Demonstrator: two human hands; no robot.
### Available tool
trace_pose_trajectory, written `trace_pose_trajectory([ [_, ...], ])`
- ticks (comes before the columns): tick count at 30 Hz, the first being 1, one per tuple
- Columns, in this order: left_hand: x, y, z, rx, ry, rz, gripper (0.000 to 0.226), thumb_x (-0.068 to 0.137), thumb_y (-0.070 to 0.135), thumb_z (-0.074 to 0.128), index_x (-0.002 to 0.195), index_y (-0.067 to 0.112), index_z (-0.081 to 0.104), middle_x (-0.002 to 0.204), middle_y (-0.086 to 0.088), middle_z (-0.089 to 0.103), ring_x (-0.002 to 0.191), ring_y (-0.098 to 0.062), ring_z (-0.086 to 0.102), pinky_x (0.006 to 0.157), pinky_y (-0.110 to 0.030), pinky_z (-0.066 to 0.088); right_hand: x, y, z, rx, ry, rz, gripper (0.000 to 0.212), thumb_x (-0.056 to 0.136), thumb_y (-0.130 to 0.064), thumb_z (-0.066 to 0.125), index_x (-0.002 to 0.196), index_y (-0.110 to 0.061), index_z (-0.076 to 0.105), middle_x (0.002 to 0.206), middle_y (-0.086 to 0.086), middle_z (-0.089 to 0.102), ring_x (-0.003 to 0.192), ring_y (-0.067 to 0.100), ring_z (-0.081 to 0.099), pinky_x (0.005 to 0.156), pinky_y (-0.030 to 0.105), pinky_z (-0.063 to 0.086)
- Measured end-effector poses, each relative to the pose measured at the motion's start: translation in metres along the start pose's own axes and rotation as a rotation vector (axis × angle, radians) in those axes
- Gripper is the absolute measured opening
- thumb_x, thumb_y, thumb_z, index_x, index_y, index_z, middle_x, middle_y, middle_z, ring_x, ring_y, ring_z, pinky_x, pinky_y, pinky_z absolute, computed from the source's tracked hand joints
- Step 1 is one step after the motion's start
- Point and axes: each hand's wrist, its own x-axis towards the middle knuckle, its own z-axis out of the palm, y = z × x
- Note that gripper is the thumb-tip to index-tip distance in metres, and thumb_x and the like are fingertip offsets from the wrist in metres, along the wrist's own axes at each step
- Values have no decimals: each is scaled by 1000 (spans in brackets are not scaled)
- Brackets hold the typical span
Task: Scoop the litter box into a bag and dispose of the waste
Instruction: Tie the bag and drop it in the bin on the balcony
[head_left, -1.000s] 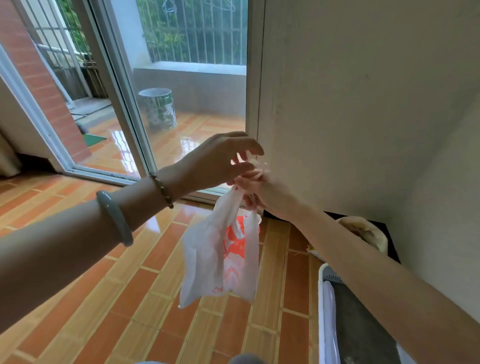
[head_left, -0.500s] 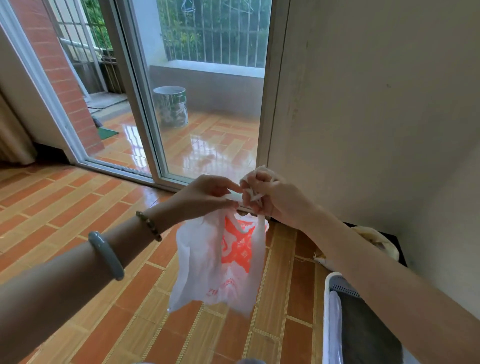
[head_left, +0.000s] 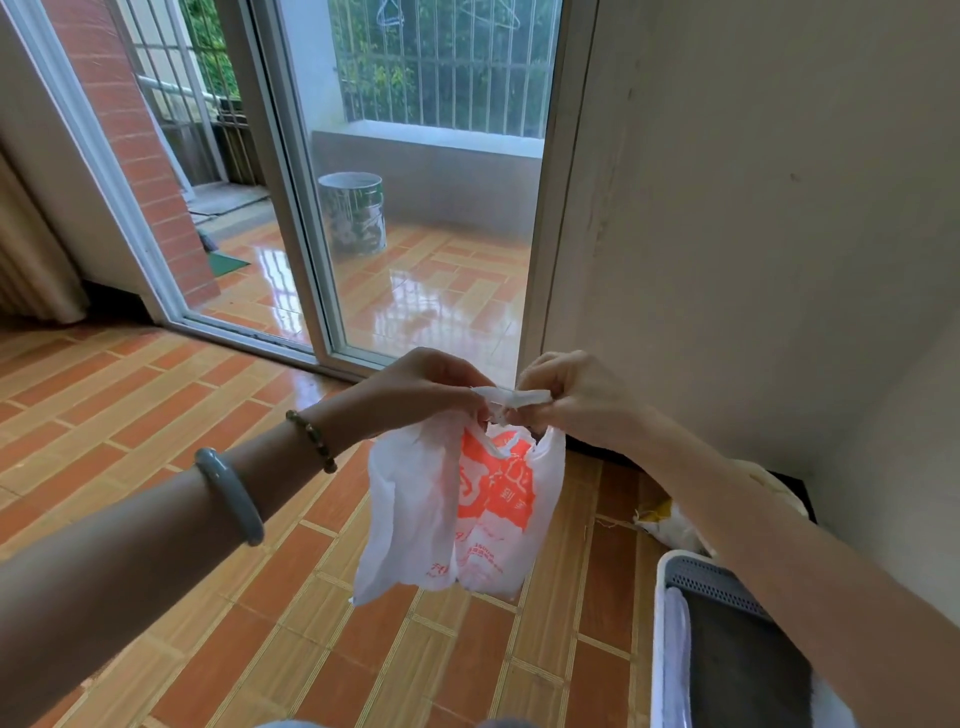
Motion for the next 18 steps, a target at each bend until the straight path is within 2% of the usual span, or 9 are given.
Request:
trace_pose_trajectory([
  [3, -1, 4, 3, -63, 0, 4, 21, 89, 13, 59, 106, 9, 70, 99, -14, 71, 92, -28, 68, 83, -36, 55, 1, 3, 6, -290, 181, -53, 13, 78, -18, 73, 85, -7, 76, 75, 1, 59, 62, 9, 49, 55, 14, 38],
  [5, 3, 5, 8, -165, -5, -33, 21, 94, 12, 51, 108, 9, 67, 96, -16, 70, 87, -27, 68, 81, -35, 54, 2, 3, 11, -299, 326, -96, 10, 77, -10, 70, 85, -6, 76, 74, 8, 64, 61, 11, 52, 54, 10, 36],
  [7, 5, 6, 11, -186, 15, -54, 21, 96, 10, 47, 106, 10, 65, 83, -13, 68, 74, -20, 65, 67, -26, 53, 2, 2, 17, -247, 405, -150, 11, 76, -3, 69, 85, -6, 76, 75, 9, 67, 60, 10, 54, 55, 10, 40],
  [10, 7, -1, 10, -61, 58, 19, 16, 90, 2, 57, 100, 13, 63, 86, -20, 68, 73, -23, 67, 61, -26, 56, 2, 1, 27, -142, 380, -200, 8, 79, -7, 70, 85, -5, 75, 74, 8, 68, 57, 1, 50, 56, 16, 45],
  [13, 5, -8, 10, -32, 101, 128, 20, 77, 6, 70, 96, 12, 67, 83, -10, 71, 73, -22, 70, 64, -29, 57, 3, 2, 30, 6, 341, -118, 7, 80, -5, 68, 84, -4, 75, 74, -2, 63, 60, 6, 57, 59, 27, 54],
  [15, 4, -11, 8, -27, 130, 206, 24, 70, 16, 71, 93, 9, 70, 79, -1, 73, 72, -19, 71, 64, -28, 57, 2, 3, 32, 112, 301, -81, 9, 81, -2, 66, 85, -1, 74, 74, -5, 60, 61, 11, 60, 59, 22, 55],
  [18, 6, -16, 3, 31, 155, 240, 26, 70, 18, 71, 92, 3, 71, 81, -8, 73, 72, -18, 72, 66, -30, 58, 2, 1, 37, 258, 257, -66, 12, 82, 4, 63, 89, 3, 72, 75, -1, 61, 61, 9, 62, 59, 16, 54],
])
